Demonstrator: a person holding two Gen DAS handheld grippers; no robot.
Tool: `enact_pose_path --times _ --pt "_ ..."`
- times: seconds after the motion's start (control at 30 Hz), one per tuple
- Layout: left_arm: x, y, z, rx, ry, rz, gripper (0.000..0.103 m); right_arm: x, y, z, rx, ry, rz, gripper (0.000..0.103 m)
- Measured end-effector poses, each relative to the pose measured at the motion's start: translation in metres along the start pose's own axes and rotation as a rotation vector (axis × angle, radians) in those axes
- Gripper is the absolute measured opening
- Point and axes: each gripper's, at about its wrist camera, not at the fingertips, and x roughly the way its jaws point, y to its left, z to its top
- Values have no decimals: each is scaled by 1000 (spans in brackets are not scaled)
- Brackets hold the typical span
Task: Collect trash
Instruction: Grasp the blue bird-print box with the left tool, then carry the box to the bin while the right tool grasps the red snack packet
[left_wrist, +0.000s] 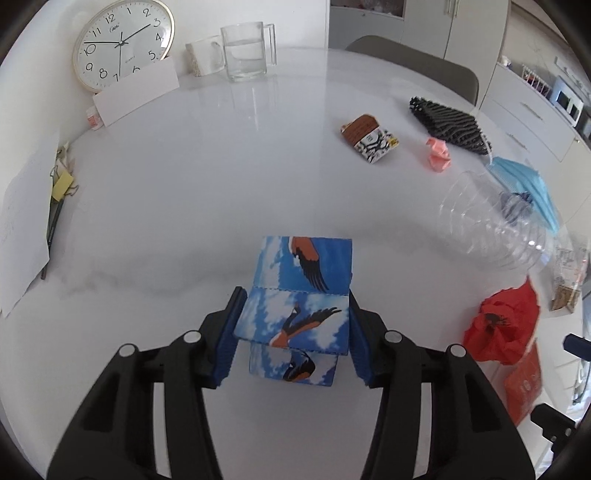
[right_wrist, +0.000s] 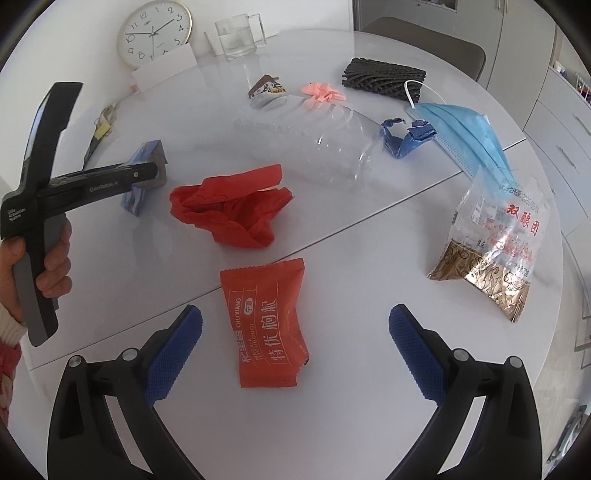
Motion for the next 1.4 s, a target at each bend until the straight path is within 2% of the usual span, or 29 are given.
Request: enact_pose_path --times 0.3,0.37,0.4,0.43,0.5,0.53,0.7,0.87,1.0,1.13,1.27,1.4 --pt "-59 -1 -24 -47 -28 16 50 18 14 4 -58 28 -27 99" --pt "-75 -4 -35 -69 -25 11 50 25 22 2 -97 40 -39 85" --pt "-80 -5 -40 -76 -24 10 50 29 26 1 -122 47 -58 74" --pt "-87 -6 -46 -87 -22 10 50 32 29 -1 -138 54 -72 72" --pt "-99 -9 -55 -98 -23 20 50 30 28 -1 -137 36 -62 54" --pt "-105 -11 -60 -101 -22 31 50 27 28 -1 -142 34 -62 42" --pt "-142 -30 -86 -122 -14 40 50 5 18 -2 -144 16 22 42" --pt "-184 -58 -113 -162 -10 37 50 -45 5 -13 -192 -9 109 42" --pt "-222 -88 -141 -231 4 32 50 -93 -6 -34 -266 -27 170 42" --pt "-249 -123 -168 -240 16 57 50 -140 -21 -65 -352 -34 235 42" --pt "-267 -164 -201 -212 54 68 50 -171 -37 -94 -401 -28 300 42" --pt "-272 -201 -238 -231 110 62 50 -191 -47 -124 -460 -7 357 42"
